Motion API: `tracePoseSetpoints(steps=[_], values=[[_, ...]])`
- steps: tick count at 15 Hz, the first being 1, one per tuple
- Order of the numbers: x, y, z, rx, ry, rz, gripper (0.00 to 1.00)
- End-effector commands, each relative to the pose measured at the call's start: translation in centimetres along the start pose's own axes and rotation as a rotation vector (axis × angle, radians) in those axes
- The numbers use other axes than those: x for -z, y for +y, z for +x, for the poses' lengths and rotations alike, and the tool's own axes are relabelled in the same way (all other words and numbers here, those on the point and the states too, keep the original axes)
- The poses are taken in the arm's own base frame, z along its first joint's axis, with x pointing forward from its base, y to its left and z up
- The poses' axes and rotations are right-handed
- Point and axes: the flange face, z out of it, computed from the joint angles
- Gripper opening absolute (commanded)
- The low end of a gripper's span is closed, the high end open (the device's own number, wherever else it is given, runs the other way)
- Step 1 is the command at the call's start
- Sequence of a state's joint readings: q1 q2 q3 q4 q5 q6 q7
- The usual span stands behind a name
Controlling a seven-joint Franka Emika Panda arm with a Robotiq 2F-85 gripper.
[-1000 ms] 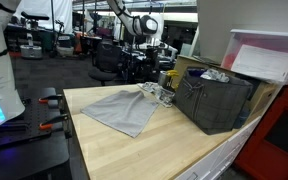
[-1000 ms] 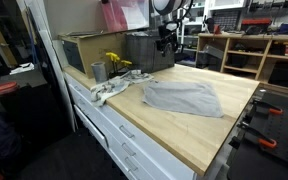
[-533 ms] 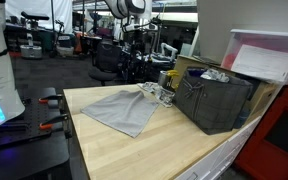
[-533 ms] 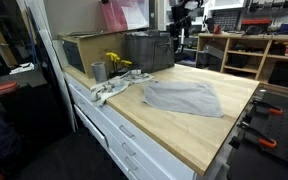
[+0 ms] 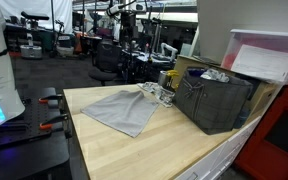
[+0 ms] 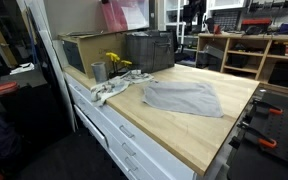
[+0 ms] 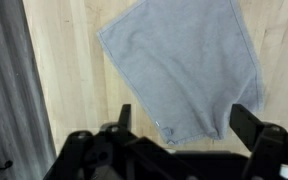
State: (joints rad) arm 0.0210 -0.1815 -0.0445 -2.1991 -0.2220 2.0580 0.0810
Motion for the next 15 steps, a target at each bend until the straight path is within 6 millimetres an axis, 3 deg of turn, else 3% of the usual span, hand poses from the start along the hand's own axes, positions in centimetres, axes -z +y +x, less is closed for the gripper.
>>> tracePoseSetpoints(steps=[1, 8, 11, 15], values=[[1.5, -0.3, -2.1, -0.004, 0.013, -0.020, 1.00], [2.8, -1.5, -2.2, -0.023, 0.075, -0.013, 1.00], [2.4, -1.9, -1.4, -0.116, -0.025, 0.060, 1.00], [2.0, -2.0, -1.7, -0.092, -0.006, 0.051, 1.00]])
